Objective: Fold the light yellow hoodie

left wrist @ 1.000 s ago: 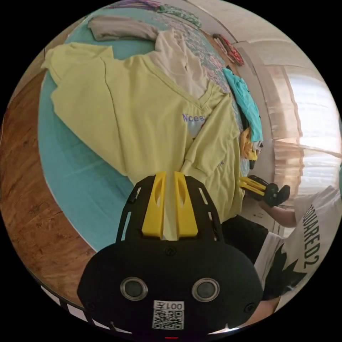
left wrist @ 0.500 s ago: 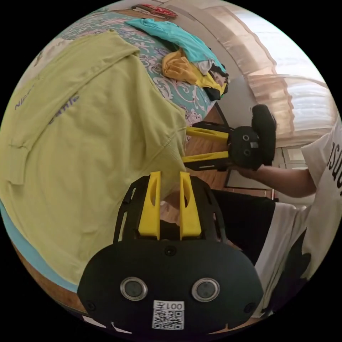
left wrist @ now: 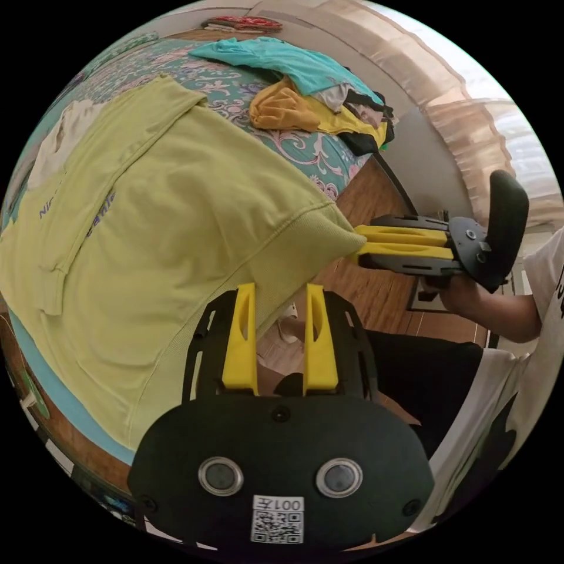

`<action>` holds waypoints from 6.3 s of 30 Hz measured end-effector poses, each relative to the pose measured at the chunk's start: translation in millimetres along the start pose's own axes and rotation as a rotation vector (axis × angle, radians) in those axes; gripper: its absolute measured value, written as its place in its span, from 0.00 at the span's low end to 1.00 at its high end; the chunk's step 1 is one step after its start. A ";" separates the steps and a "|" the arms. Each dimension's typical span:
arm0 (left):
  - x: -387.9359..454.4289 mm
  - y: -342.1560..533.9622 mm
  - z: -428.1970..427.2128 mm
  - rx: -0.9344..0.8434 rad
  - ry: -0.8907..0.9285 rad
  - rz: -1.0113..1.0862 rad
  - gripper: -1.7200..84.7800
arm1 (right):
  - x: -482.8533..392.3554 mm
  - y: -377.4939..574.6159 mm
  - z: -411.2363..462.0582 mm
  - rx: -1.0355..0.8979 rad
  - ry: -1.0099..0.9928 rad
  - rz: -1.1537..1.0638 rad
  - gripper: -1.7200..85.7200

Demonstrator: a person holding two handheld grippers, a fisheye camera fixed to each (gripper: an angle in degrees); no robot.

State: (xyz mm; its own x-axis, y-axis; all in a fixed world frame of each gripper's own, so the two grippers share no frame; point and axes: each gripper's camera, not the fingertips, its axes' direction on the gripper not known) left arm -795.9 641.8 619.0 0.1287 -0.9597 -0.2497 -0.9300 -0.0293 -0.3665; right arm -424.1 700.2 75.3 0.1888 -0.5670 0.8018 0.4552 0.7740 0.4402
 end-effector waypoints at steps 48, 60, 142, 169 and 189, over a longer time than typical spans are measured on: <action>-113.3 268.8 -23.8 0.377 0.199 -0.836 0.01 | 198.9 132.1 125.6 -0.191 -0.020 0.041 0.04; -53.1 356.6 -4.0 0.079 0.051 -0.868 0.01 | 211.5 262.8 382.4 -0.656 0.423 -0.224 0.03; -17.0 697.1 -426.1 0.697 -0.055 -0.687 0.01 | 52.6 -65.1 901.2 -0.218 -0.721 -0.883 0.02; 99.2 469.0 -324.1 0.758 -0.379 -0.096 0.01 | 126.7 107.6 746.2 0.012 0.292 -0.226 0.02; 83.1 263.2 -78.5 0.154 -0.110 0.244 0.07 | 261.7 164.8 514.2 0.014 -0.005 0.414 0.06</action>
State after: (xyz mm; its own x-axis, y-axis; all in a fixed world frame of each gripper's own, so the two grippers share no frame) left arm -1057.0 532.4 572.1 -0.0480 -0.8970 -0.4395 -0.8761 0.2491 -0.4128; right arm -747.1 824.2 565.6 0.3494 -0.2058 0.9141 0.3295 0.9402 0.0858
